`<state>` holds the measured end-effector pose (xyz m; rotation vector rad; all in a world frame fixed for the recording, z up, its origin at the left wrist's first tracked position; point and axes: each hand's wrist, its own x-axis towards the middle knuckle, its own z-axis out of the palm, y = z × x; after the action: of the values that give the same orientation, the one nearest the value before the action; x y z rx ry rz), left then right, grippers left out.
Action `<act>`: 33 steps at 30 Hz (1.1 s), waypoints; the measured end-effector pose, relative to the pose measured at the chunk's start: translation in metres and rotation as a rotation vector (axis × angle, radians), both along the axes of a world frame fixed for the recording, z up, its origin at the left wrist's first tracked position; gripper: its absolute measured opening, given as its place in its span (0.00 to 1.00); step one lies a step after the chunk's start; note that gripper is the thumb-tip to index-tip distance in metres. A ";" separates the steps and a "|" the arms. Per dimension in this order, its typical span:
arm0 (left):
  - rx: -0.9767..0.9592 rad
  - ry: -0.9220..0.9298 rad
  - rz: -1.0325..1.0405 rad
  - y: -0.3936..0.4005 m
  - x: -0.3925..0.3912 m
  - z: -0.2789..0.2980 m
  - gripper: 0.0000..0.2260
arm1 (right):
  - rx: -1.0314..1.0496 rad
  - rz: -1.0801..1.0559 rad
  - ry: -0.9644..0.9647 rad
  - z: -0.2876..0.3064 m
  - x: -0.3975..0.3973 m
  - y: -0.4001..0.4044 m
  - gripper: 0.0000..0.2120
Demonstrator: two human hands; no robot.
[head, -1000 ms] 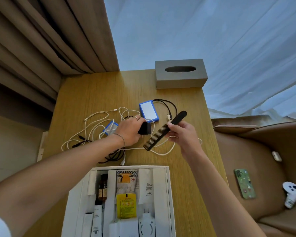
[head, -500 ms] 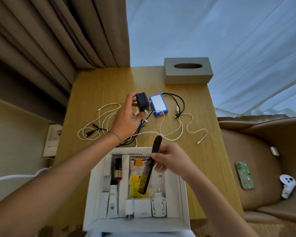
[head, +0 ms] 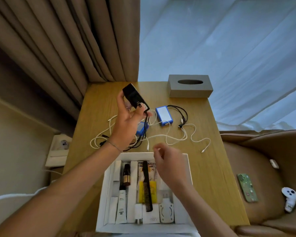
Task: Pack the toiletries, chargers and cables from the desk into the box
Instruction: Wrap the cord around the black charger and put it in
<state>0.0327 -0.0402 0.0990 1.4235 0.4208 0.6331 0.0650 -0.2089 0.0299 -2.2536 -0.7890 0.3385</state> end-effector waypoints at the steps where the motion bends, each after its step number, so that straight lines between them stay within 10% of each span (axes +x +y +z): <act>1: -0.038 -0.026 -0.005 -0.001 0.000 0.007 0.22 | 0.148 -0.022 -0.029 0.013 0.006 0.006 0.08; 4: -0.120 -0.058 -0.010 -0.008 0.001 0.029 0.20 | 0.380 0.063 0.093 0.046 0.024 0.036 0.20; 8: -0.240 -0.125 0.004 -0.012 0.004 0.069 0.18 | 0.407 0.170 0.409 0.060 0.039 0.071 0.10; 12: -0.269 -0.219 0.033 0.005 0.006 0.115 0.13 | 0.356 0.215 0.294 0.061 0.047 0.078 0.10; 24: 0.539 0.351 0.187 0.060 -0.022 0.091 0.15 | 0.427 0.419 0.513 0.113 0.063 0.053 0.04; 33: 1.160 0.718 -0.371 0.063 -0.039 0.088 0.20 | -0.050 0.512 -0.379 0.167 0.077 0.060 0.10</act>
<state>-0.0064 0.0229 0.1871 2.7760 0.3172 -0.0354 0.1421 -0.1487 0.1965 -2.1632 -1.5782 0.1636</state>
